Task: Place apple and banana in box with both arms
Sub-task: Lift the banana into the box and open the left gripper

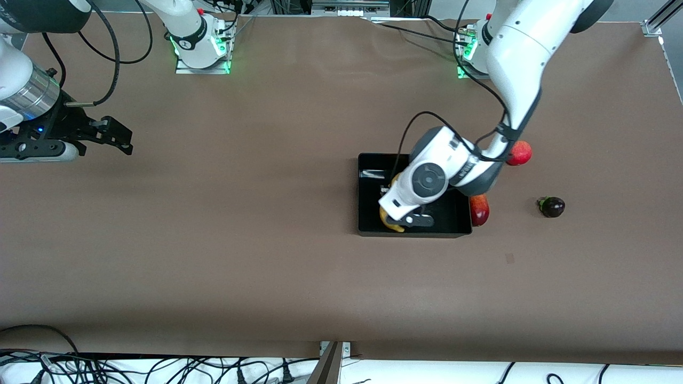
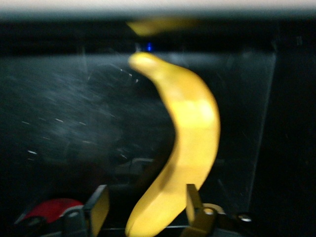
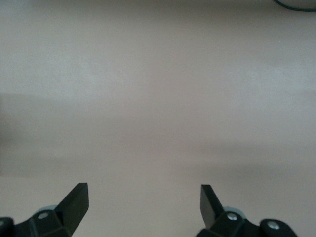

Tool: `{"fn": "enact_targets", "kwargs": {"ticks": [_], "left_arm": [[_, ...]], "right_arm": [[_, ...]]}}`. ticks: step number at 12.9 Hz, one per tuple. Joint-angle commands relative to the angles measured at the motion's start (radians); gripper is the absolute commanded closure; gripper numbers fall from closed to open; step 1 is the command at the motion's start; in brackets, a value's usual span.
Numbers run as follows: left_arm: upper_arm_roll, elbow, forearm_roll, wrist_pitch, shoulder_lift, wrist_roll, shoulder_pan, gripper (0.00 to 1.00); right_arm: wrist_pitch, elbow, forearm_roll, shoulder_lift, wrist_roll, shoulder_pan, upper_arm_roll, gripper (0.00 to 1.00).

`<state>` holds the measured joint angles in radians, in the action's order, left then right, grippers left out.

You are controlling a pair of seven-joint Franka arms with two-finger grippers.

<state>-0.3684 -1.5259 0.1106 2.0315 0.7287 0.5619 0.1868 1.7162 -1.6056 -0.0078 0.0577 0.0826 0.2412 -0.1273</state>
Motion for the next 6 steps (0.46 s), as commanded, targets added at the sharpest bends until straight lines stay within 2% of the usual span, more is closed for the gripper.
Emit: {"fn": "enact_targets", "kwargs": {"ticks": [1, 4, 6], "left_arm": [[-0.009, 0.068, -0.015, -0.132, -0.075, -0.011, -0.056, 0.0], [-0.007, 0.212, -0.003, -0.368, -0.115, -0.013, -0.133, 0.0], [-0.006, 0.272, 0.0, -0.463, -0.147, -0.049, -0.165, 0.0]], "right_arm": [[-0.009, 0.018, -0.008, 0.005, 0.003, -0.011, 0.011, 0.0], [-0.007, 0.018, -0.008, 0.005, 0.003, -0.011, 0.011, 0.0], [-0.01, 0.018, -0.008, 0.005, 0.003, -0.011, 0.011, 0.0]]}}
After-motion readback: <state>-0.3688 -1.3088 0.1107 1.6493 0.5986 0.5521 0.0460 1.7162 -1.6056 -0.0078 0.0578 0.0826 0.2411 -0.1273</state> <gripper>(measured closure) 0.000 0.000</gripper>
